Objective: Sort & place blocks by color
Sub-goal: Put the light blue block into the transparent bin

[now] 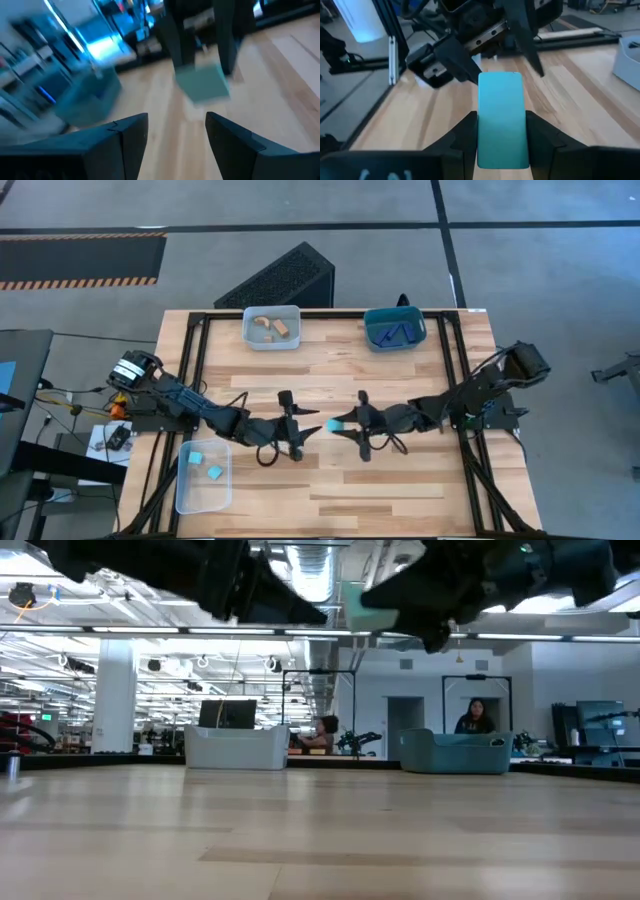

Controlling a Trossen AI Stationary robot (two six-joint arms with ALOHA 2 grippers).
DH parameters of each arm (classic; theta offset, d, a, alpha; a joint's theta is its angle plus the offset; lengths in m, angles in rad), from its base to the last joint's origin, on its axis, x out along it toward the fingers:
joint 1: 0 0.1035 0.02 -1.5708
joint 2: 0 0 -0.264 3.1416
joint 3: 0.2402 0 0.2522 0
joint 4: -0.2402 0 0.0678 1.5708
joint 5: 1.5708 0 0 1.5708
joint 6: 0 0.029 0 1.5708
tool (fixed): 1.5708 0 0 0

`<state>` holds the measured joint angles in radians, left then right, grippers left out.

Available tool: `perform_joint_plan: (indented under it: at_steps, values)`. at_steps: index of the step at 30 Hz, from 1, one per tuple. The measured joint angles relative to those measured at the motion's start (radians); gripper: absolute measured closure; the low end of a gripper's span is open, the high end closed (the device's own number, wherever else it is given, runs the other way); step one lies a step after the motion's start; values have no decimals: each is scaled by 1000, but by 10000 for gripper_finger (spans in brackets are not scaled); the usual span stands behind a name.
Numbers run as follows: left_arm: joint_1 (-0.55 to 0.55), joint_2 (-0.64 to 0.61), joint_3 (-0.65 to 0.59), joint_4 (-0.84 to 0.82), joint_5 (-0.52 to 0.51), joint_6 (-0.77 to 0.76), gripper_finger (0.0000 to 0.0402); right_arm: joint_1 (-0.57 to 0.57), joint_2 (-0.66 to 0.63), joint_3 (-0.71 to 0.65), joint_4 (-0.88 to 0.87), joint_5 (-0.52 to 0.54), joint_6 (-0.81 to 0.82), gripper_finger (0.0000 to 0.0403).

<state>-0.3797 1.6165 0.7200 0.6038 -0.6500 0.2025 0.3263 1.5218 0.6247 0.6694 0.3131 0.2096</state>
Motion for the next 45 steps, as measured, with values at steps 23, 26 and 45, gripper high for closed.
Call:
perform_joint_plan:
  at_steps: [23,26,45]
  values:
    - [-81,-1,1,157,62,579,107,-2,88,131,83,-95,178,253]
    - [-81,-1,1,184,63,581,127,-10,88,130,78,-96,183,256]
    - [-50,-1,0,191,68,657,177,-22,88,129,100,-107,208,251]
